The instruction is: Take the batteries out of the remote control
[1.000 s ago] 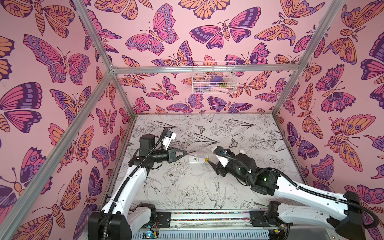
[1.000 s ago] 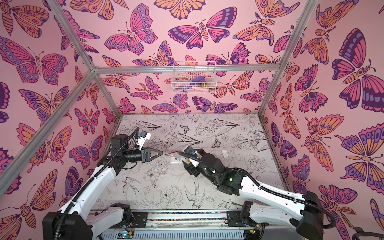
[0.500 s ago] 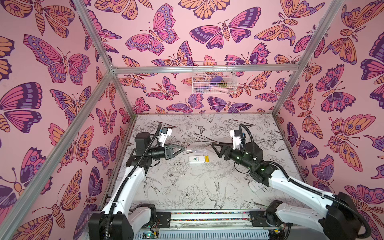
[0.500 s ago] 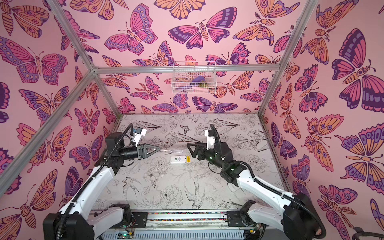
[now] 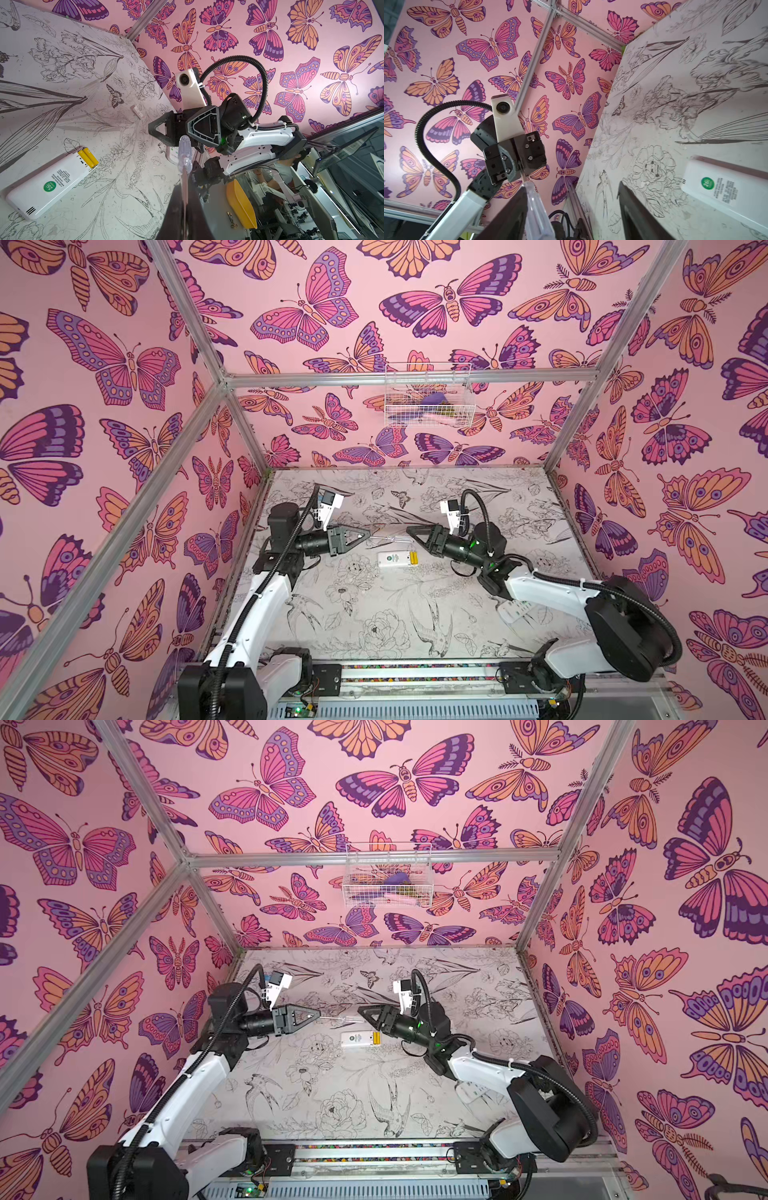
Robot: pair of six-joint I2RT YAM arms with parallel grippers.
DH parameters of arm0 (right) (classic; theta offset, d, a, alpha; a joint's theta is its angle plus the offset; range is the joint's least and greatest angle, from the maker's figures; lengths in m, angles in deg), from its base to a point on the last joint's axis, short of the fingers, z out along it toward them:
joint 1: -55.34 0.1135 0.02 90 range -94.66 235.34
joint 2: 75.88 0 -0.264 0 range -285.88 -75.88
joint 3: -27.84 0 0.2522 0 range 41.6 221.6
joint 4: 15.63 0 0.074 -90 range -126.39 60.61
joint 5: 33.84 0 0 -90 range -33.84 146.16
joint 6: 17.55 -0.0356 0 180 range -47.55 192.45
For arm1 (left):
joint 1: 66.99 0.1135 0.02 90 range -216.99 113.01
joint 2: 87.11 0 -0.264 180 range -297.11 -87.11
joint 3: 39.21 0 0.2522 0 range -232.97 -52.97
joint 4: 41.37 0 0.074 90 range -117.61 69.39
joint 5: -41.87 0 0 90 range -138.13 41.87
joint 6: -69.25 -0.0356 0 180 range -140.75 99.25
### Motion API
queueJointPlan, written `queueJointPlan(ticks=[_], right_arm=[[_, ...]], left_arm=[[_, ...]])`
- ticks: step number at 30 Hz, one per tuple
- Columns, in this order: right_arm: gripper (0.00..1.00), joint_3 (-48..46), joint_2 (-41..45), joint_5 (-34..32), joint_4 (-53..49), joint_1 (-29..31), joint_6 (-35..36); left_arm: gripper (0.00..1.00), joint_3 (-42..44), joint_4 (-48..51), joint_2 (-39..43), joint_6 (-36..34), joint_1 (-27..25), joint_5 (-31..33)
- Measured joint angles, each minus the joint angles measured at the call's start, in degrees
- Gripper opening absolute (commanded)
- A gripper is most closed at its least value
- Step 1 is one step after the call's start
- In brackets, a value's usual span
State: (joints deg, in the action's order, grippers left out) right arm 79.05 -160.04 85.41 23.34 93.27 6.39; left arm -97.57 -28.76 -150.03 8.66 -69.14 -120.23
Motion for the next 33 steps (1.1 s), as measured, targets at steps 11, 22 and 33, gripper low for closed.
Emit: queueJointPlan(ticks=[11, 22, 33], right_arm=[[0.57, 3.0, -8.4, 5.7, 12.8, 2.4, -5.2], [0.48, 4.4, -10.7, 6.8, 16.0, 4.1, -6.1], [0.41, 6.0, -13.0, 8.1, 18.0, 4.6, -7.6]], left_arm=[[0.00, 0.8, -2.2, -0.3, 2.4, -0.1, 0.5], [0.00, 1.6, -3.3, -0.9, 4.3, -0.2, 2.9], [0.00, 2.8, -4.1, -1.0, 4.3, -0.5, 2.9]])
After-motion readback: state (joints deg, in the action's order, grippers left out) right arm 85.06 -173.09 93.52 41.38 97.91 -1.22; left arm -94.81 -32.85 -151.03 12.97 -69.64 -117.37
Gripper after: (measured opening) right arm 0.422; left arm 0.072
